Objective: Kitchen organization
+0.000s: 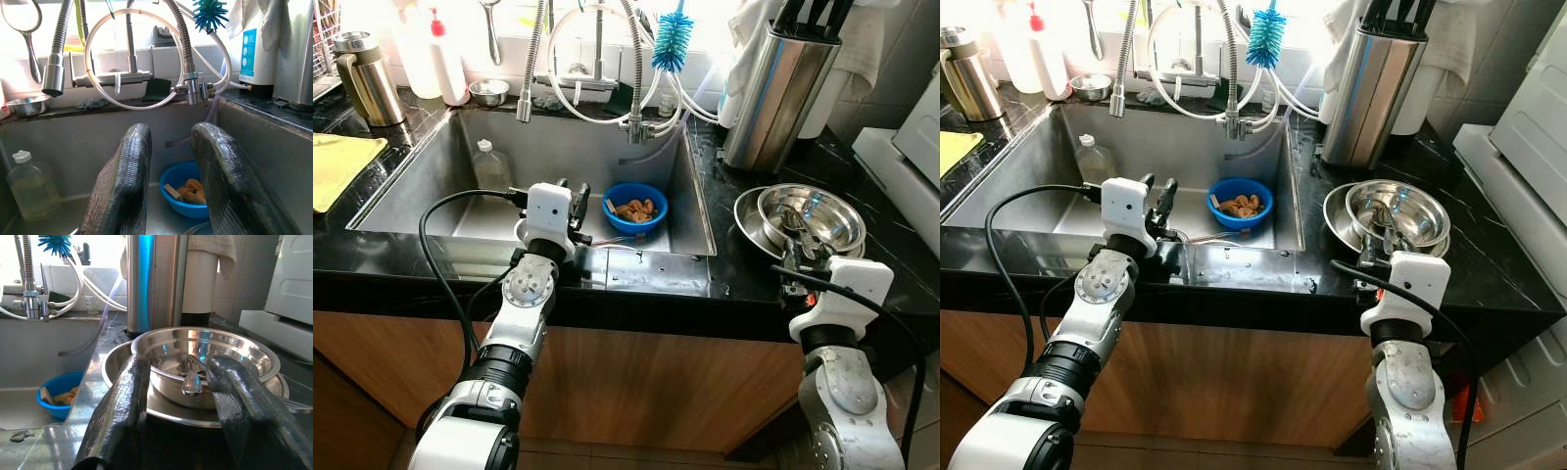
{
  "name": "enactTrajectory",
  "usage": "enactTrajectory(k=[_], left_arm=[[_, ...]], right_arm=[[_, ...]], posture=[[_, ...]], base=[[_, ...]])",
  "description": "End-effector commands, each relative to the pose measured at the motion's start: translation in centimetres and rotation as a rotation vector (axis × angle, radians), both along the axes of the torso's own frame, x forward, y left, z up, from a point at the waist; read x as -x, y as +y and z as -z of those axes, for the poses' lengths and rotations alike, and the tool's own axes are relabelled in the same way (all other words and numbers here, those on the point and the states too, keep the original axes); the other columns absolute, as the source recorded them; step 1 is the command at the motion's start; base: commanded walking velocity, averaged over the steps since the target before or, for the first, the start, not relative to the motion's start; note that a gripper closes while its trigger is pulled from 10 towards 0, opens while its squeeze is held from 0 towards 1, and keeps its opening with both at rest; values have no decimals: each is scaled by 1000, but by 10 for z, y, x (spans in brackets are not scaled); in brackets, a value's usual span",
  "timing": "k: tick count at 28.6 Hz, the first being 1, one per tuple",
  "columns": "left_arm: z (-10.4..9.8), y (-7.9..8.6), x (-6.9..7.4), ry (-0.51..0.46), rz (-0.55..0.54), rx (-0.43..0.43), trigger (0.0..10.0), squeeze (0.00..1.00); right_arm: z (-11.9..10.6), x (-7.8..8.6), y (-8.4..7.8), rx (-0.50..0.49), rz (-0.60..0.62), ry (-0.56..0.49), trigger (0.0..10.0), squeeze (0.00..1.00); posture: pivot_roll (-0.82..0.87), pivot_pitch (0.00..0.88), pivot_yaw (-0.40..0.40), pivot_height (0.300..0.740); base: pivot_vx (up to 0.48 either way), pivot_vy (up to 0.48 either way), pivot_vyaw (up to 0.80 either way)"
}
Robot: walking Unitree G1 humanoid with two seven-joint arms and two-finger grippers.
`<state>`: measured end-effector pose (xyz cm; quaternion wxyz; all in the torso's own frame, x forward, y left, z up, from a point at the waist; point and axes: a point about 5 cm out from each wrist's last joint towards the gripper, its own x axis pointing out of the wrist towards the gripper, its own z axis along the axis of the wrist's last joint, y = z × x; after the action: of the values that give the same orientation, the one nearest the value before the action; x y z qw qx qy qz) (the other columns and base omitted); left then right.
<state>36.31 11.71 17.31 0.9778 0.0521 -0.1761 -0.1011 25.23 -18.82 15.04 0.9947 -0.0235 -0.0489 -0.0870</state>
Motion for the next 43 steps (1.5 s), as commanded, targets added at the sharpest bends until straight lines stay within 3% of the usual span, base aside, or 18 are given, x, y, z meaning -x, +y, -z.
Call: enactTrajectory(k=[1, 2, 3, 4, 5, 6, 38, 39, 40, 41, 42, 43], left_arm=[[-1, -3, 1, -4, 10, -2, 10000, 0], [-1, -3, 1, -4, 10, -3, 10000, 0], [-1, -3, 1, -4, 10, -3, 10000, 0], [-1, -3, 1, -4, 10, -3, 10000, 0], [-1, -3, 1, -4, 10, -3, 10000, 0], [-1, -3, 1, -5, 10, -3, 10000, 0], [-3, -3, -1, -9, 8, -5, 10000, 0], [-3, -3, -1, -9, 8, -5, 10000, 0], [-4, -3, -1, -10, 7, -5, 10000, 0], [-4, -3, -1, -10, 7, -5, 10000, 0], [-4, -3, -1, -11, 6, -5, 10000, 0], [-4, -3, -1, -11, 5, -4, 10000, 0]], right_arm=[[0, -2, -5, 10, 15, 12, 10000, 0], [0, -3, -4, 10, 10, 10, 9373, 0], [0, -4, -4, 10, 7, 9, 2549, 0], [-1, -4, -4, 11, 5, 8, 1176, 0], [-1, -4, -4, 11, 4, 8, 1176, 0], [-2, -5, -4, 10, 4, 7, 0, 0], [-12, -13, -6, 10, 3, -32, 196, 0], [-13, -13, -6, 10, 2, -36, 1608, 0], [-16, -14, -6, 12, 1, -48, 4627, 0], [-16, -14, -6, 12, 1, -48, 4627, 0], [-22, -15, -5, 9, -4, -75, 10000, 0], [-24, -15, -5, 12, -6, -85, 10000, 0]], posture=[[77, 46, -89, 740], [79, 45, -91, 740], [79, 45, -90, 740], [78, 44, -90, 740], [78, 44, -90, 740], [80, 43, -91, 740], [87, 32, -91, 740], [87, 32, -91, 740], [88, 32, -91, 740], [88, 32, -91, 740], [87, 30, -91, 740], [87, 31, -91, 740]], base=[[0, 0, 0], [0, 0, 0], [0, 0, 0], [0, 0, 0], [0, 0, 0], [0, 0, 0], [0, 0, 0], [0, 0, 0], [0, 0, 0], [0, 0, 0], [0, 0, 0], [0, 0, 0]])
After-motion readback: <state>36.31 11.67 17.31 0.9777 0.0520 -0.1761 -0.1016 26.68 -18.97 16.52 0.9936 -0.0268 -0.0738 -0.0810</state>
